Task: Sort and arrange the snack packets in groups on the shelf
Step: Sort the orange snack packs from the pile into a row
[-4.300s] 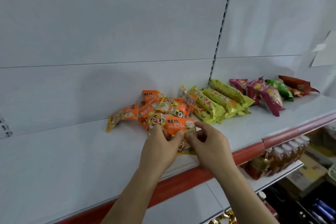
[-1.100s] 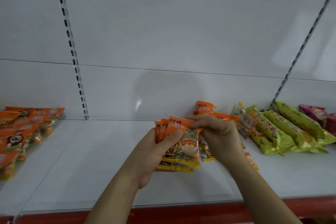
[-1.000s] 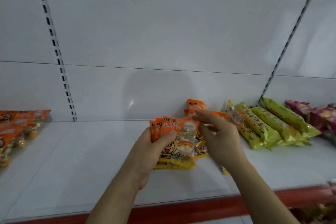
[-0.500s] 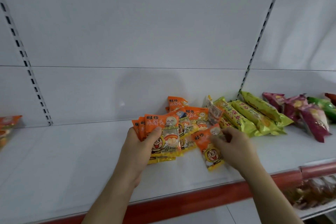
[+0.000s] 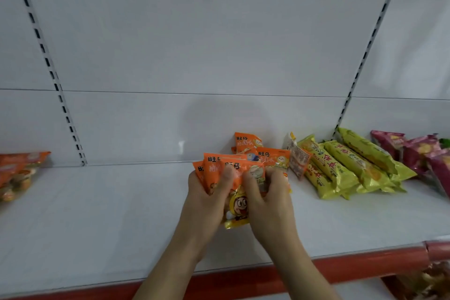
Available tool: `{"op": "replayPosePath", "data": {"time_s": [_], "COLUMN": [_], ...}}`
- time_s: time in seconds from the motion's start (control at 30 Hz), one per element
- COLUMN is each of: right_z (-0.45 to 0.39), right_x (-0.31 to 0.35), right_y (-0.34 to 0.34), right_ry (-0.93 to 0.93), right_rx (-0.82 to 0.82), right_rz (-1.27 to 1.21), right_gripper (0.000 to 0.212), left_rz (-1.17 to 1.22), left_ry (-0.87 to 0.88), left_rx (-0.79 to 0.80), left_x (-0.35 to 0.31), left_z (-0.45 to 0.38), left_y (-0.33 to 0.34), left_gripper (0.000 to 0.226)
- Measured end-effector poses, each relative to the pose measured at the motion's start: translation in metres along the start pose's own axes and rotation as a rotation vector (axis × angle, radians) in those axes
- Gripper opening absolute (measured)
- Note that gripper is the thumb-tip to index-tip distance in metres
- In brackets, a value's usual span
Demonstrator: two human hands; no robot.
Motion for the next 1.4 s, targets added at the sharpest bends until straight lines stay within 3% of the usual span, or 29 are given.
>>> {"op": "replayPosePath", "data": {"time_s": [0.07, 0.3, 0.4, 0.47, 0.53, 0.6, 0.77, 0.87, 0.97, 1.17, 1.3, 1.4], "right_z": [0.003, -0.010, -0.042, -0.067, -0.084, -0.090, -0.088, -0.063, -0.024, 0.018, 0.037, 0.056], "right_x": [0.001, 0.000, -0.002, -0.017, -0.032, -0.035, -0.027, -0.007, 0.023, 0.042, 0.062, 0.085], "right_y": [0.010, 0.021, -0.004, -0.010, -0.006, 0.000, -0.002, 0.001, 0.033, 0.101, 0.152, 0.196], "right_ry": [-0.055, -0.024, -0.073, 0.017, 0.140, 0.163, 0.109, 0.068, 0.022, 0.017, 0.049, 0.059], "right_rx": [0.036, 0.185, 0.042, 0.067, 0.158, 0.206, 0.152, 0.111, 0.249, 0.248, 0.312, 0.367], "right_rz": [0.038, -0.076, 0.356, 0.705, 0.897, 0.933, 0.723, 0.323, -0.068, -0.082, -0.025, -0.083], "right_gripper": [0.011, 0.020, 0.014, 0.047, 0.075, 0.076, 0.045, 0.031, 0.026, 0.020, 0.031, 0.026], "left_rz": [-0.024, 0.004, 0.034, 0.030, 0.022, 0.016, 0.009, 0.000, 0.000, 0.093, 0.087, 0.045], "left_ry": [-0.009, -0.028, -0.004, 0.014, 0.024, 0.025, 0.034, 0.054, 0.079, 0.112, 0.093, 0.121], "left_rx": [0.001, -0.082, -0.152, -0.183, -0.203, -0.216, -0.229, -0.251, -0.289, -0.360, -0.322, -0.300], "left_x": [0.002, 0.006, 0.005, 0.003, 0.002, 0.001, 0.003, 0.002, 0.001, -0.004, -0.012, -0.025], "left_z": [0.001, -0.002, -0.002, -0.001, -0.001, 0.000, 0.005, 0.010, 0.017, 0.036, 0.050, 0.065], "left_y": [-0.004, -0.031, -0.051, -0.062, -0.069, -0.072, -0.079, -0.085, -0.095, -0.141, -0.192, -0.241], "left_gripper": [0.084, 0.078, 0.068, 0.059, 0.059, 0.063, 0.065, 0.062, 0.064, 0.085, 0.088, 0.086]}}
Point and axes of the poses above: each hand's wrist, its own z-axis away from the middle knuckle, its own y-axis out of the palm, x = y × z, the point moved 6 cm from there along -z, towards the middle knuckle, and after that the axes turned 6 degrees about x, right-handed, at the moved point
